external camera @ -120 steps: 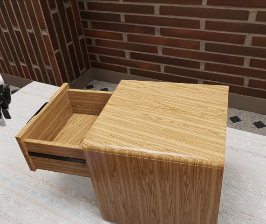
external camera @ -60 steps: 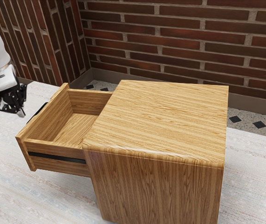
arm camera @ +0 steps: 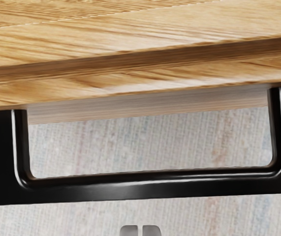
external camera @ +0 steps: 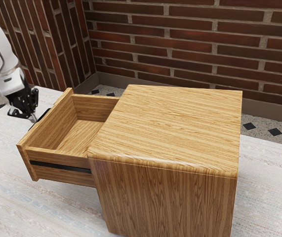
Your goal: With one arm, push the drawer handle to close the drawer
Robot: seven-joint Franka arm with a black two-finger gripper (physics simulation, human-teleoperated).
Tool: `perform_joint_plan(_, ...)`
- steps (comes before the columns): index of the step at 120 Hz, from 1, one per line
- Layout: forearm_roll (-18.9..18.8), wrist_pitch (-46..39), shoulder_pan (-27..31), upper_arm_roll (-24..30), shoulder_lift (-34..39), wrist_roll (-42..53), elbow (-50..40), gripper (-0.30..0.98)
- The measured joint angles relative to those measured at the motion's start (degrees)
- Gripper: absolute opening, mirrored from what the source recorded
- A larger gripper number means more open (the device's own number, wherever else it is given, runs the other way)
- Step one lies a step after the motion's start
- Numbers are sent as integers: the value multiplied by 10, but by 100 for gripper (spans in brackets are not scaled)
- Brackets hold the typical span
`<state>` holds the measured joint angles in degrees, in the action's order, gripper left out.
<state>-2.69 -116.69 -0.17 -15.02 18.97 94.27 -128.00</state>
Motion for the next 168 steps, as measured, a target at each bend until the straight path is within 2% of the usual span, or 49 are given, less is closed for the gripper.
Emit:
perform_joint_plan(87, 41, -1, 4, 57, -8, 29, 0, -10)
perform_joint_plan(168, 51, -2, 4, 108, -13, -27, 3, -10)
